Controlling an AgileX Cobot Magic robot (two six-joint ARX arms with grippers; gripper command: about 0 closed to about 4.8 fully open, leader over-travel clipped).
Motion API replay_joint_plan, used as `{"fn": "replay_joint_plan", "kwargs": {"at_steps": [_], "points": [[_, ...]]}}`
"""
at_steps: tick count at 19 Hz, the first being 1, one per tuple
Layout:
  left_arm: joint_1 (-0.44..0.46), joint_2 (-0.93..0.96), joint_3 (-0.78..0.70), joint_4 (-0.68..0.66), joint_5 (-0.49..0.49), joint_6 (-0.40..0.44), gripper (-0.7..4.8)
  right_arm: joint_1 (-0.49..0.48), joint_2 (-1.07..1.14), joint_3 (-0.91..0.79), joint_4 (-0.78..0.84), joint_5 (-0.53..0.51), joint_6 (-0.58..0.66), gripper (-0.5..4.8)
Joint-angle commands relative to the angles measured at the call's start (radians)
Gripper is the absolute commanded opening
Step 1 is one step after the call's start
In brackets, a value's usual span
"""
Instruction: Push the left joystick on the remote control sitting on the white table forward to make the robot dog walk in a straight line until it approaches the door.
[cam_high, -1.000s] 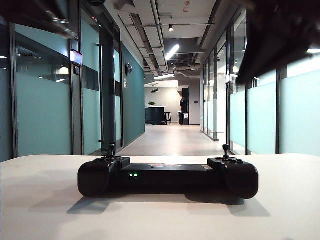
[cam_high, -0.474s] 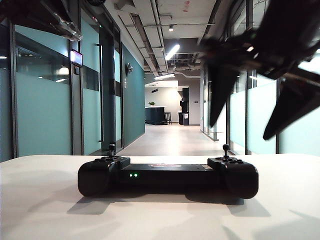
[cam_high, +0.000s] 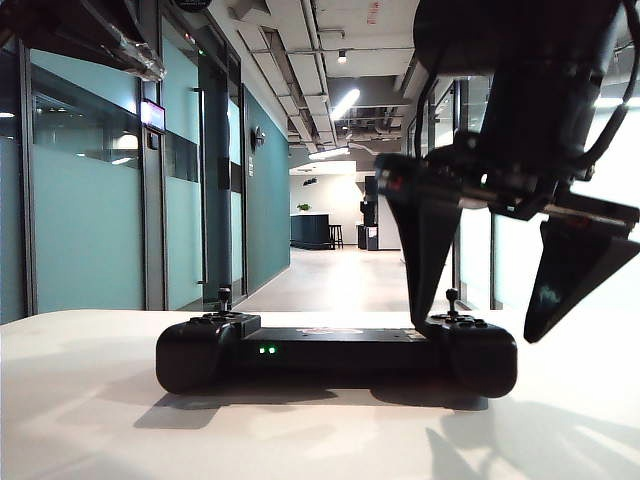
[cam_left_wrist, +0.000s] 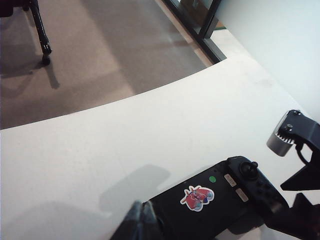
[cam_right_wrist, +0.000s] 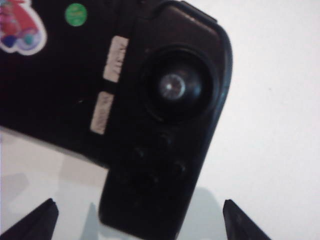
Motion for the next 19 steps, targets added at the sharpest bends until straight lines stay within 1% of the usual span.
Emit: {"fn": "replay_joint_plan", "kwargs": {"at_steps": [1, 6, 11, 12, 13, 14, 15, 16, 17, 18, 19], "points": [[-0.002, -0.002, 0.006, 0.008, 0.008, 0.001, -0.05, 0.000, 0.045, 0.004, 0.022, 0.001, 0.000, 4.49], [-0.002, -0.002, 0.006, 0.007, 0.008, 0.004, -0.05, 0.000, 0.117, 0.004, 0.035, 0.001, 0.001, 4.50], [-0.002, -0.002, 0.006, 0.005, 0.008, 0.004, -0.05, 0.000, 0.127, 0.004, 0.086, 0.001, 0.002, 4.49], [-0.002, -0.002, 0.006, 0.005, 0.008, 0.004, -0.05, 0.000, 0.127, 0.004, 0.093, 0.001, 0.018, 4.45], [-0.002, -0.002, 0.006, 0.005, 0.008, 0.004, -0.05, 0.000, 0.127, 0.004, 0.092, 0.001, 0.031, 4.07], [-0.002, -0.002, 0.006, 0.005, 0.008, 0.004, -0.05, 0.000, 0.127, 0.004, 0.091, 0.000, 0.031, 3.22], [-0.002, -0.002, 0.006, 0.005, 0.008, 0.004, -0.05, 0.000, 0.127, 0.004, 0.087, -0.002, 0.031, 2.68], [-0.002, -0.002, 0.006, 0.005, 0.008, 0.004, -0.05, 0.001, 0.127, 0.004, 0.087, -0.003, 0.031, 2.37], [-0.001, -0.002, 0.006, 0.004, 0.014, 0.004, -0.05, 0.001, 0.127, 0.004, 0.084, -0.002, 0.032, 1.44], [-0.001, -0.001, 0.006, 0.005, 0.048, 0.008, -0.05, 0.001, 0.126, 0.004, 0.079, -0.002, 0.061, 1.13], [-0.001, 0.003, 0.005, 0.005, 0.083, 0.029, -0.05, 0.001, 0.126, 0.004, 0.070, -0.002, 0.104, 1.13]]}}
